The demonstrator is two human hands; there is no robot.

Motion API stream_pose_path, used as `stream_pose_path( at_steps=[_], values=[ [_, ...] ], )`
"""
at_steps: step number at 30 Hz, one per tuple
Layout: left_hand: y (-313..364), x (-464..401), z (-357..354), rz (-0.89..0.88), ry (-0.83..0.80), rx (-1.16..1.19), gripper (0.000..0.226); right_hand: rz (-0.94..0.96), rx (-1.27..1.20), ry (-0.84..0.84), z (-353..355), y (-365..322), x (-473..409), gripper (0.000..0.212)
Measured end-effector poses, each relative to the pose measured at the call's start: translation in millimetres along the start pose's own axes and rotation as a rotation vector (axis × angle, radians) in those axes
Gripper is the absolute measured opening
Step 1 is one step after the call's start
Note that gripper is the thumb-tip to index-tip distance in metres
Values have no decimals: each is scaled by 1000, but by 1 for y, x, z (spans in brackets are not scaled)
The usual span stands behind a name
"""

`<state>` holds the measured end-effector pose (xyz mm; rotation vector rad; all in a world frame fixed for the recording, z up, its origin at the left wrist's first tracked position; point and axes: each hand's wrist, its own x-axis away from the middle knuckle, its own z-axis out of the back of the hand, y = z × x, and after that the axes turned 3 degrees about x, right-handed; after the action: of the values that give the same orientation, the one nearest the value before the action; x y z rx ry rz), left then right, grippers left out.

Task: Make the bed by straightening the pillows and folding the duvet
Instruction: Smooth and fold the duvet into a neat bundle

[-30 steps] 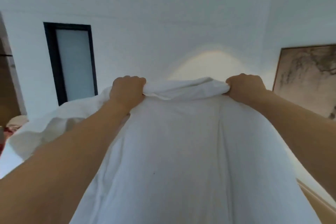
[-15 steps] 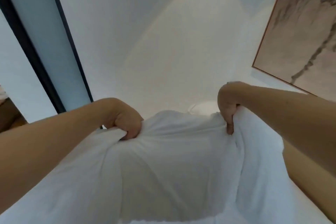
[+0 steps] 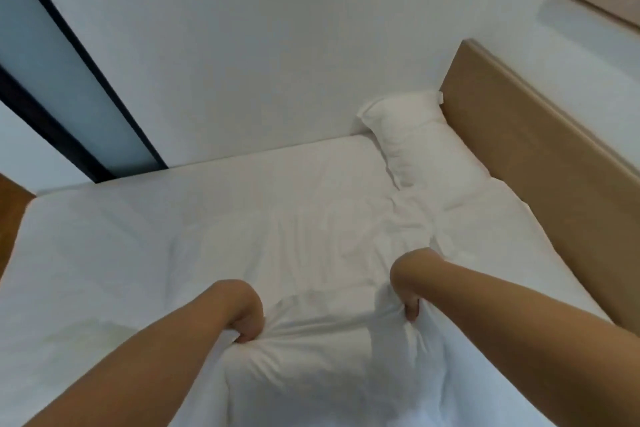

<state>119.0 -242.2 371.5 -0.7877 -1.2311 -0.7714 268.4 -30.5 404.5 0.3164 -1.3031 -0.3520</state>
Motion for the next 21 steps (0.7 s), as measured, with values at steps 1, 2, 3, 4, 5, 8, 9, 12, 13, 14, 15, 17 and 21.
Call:
stream_pose_path(
  at_steps=[1,2,3,4,5,8,9,12,13,14,15,17,21],
  values=[
    [-8,-19,14,44,119,2,37,-23,-67,139,10,1,-23,66],
    [-19,-39,31,100,293,62,37,-51,-157,310,22,4,-50,54],
    [-33,-60,49,161,477,133,37,-76,-251,474,34,7,-83,40],
    [-49,-81,67,222,654,167,39,-110,-337,647,44,8,-113,27],
    [-63,-98,83,301,823,137,41,-150,-388,838,49,7,-143,22],
    [-76,-167,99,458,1115,78,51,-154,-460,1071,35,-4,-228,71],
    [-68,-191,93,444,1159,159,53,-117,-514,1029,20,-10,-253,92],
    [-4,-266,49,325,967,330,59,-57,-814,844,-56,-27,-309,90],
    [27,-286,29,267,841,313,61,-87,-897,769,-90,-31,-323,86],
    [59,-302,13,205,724,307,62,-135,-968,680,-125,-33,-333,84],
    [88,-311,1,144,637,327,62,-181,-1019,595,-158,-32,-341,83],
    [131,-323,8,50,612,360,57,-264,-1072,473,-215,-20,-350,87],
    [171,-320,103,-6,797,331,55,-354,-1204,348,-276,37,-371,110]
  ],
)
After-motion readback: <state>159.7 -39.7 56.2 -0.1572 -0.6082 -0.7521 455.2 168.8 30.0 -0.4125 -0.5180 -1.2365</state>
